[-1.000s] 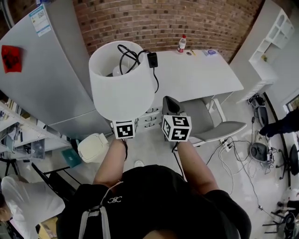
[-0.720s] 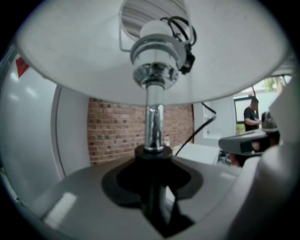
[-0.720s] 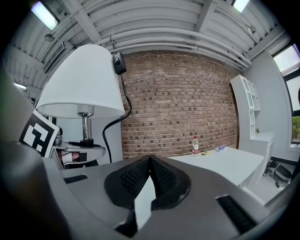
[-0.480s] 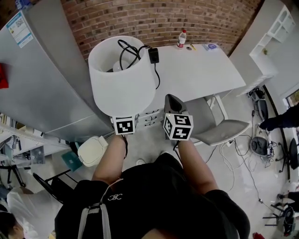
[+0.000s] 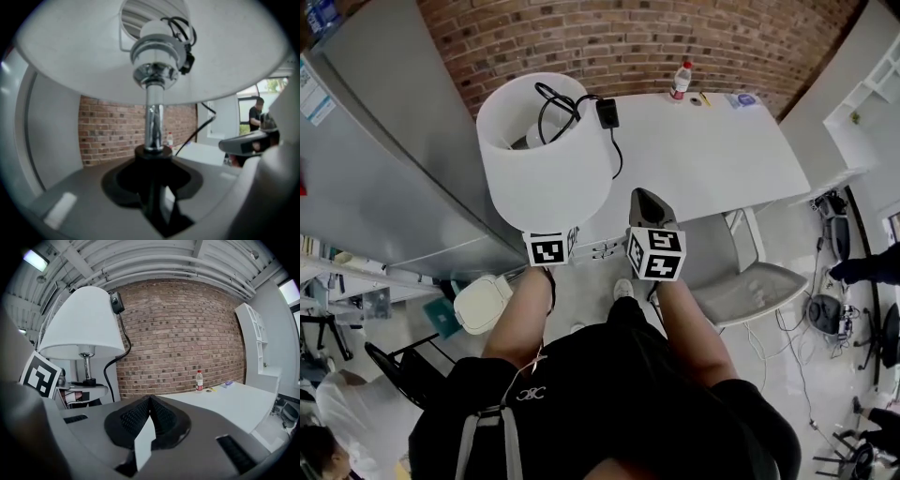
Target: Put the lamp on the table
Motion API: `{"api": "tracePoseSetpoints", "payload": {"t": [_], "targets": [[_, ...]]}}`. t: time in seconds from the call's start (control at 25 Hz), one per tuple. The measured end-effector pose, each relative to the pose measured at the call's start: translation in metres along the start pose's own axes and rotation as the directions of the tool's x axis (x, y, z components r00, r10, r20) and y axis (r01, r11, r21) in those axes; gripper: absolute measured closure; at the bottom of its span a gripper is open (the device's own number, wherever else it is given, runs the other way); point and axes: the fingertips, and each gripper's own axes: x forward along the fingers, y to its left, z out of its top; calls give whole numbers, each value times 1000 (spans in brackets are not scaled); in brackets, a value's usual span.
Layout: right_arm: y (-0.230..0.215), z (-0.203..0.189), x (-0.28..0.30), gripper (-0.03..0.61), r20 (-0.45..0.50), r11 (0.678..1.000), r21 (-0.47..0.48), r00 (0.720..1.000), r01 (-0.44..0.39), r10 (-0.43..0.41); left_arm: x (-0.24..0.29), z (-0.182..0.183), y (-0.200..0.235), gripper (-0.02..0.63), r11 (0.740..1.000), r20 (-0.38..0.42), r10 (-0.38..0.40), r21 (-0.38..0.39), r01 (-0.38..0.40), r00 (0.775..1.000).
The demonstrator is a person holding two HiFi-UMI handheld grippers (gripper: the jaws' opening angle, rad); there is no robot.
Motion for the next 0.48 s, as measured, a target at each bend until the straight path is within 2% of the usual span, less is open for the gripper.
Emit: {"api": "tracePoseSetpoints", "payload": {"t": [0.48], "targets": [[-65, -3, 74, 580, -40, 999, 18, 999, -29, 30, 114, -8, 14, 492, 998, -19, 36, -47, -37, 999]]}}
